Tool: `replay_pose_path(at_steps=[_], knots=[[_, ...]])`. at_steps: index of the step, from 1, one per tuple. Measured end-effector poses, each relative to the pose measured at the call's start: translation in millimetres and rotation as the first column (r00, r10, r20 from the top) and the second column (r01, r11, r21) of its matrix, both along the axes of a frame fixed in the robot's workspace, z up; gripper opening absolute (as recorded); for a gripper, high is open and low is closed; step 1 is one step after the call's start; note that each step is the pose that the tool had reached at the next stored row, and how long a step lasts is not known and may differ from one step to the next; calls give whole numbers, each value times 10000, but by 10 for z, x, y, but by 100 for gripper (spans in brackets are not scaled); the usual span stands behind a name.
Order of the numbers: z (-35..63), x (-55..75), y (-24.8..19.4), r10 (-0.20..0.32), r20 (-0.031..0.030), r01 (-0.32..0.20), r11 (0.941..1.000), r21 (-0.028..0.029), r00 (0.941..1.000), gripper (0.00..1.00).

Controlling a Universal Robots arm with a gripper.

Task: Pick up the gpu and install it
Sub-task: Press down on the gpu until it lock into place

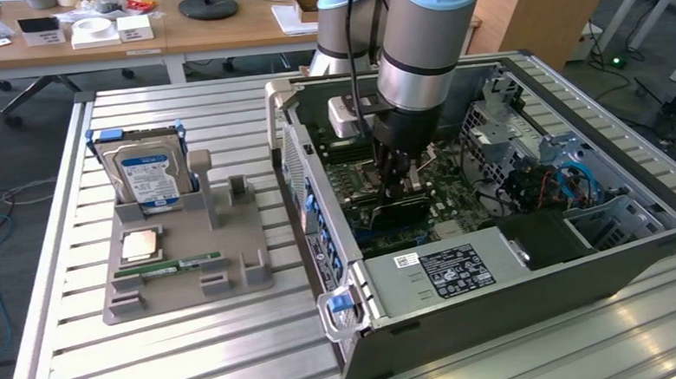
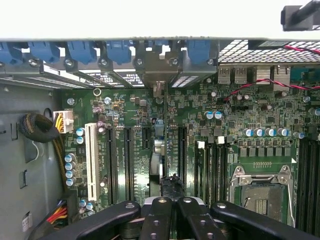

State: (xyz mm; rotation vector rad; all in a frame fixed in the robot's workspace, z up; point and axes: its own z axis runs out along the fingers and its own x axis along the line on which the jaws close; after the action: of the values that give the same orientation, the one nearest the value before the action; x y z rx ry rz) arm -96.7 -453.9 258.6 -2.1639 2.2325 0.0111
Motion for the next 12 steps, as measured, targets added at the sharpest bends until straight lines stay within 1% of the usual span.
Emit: replay_pose_path(at_steps=[7,12], knots=[[1,1,1,0,2,0,10000,4,10000,11],[23,3,1,-2,10,2,10000,23,10000,11]])
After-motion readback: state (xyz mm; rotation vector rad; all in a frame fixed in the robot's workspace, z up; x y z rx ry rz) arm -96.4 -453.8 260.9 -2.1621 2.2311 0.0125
